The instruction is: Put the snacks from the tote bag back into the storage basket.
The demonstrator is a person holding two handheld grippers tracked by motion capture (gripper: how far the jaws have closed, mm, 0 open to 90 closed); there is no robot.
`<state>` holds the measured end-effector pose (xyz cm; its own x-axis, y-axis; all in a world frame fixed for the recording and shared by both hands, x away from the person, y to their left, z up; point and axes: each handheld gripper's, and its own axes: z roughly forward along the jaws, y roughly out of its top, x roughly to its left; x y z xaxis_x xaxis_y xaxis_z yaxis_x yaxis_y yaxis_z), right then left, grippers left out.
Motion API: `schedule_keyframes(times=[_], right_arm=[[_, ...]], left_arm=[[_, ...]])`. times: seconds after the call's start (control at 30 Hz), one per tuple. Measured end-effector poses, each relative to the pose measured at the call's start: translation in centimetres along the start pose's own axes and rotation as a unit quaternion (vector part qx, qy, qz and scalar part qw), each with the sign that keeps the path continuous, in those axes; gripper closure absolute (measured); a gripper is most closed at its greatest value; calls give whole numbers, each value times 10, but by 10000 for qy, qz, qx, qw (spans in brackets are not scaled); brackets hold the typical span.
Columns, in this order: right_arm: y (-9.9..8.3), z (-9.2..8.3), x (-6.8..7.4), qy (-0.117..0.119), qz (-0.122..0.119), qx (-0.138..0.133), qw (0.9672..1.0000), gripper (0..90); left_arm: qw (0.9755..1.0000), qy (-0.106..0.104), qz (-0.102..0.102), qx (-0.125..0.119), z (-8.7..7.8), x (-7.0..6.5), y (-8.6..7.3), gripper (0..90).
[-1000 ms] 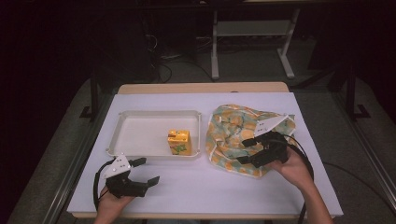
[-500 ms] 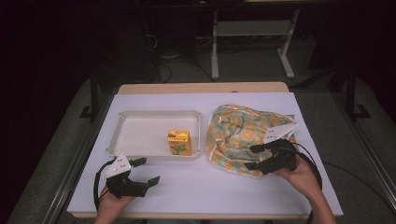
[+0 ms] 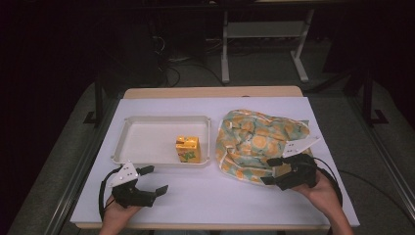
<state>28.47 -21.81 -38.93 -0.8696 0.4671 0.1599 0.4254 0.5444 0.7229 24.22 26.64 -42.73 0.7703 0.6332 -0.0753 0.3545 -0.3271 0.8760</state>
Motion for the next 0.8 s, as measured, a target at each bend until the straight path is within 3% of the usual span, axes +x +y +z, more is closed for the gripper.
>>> schedule_keyframes(times=[0.53,0.8], right_arm=[[-25,0,13,-191,94,-105,9997,280],[-32,-3,21,-430,157,-356,9983,256]], left_arm=[[9999,-84,73,48,1,-3,1,132],[9999,-97,114,59,1,-4,1,132]])
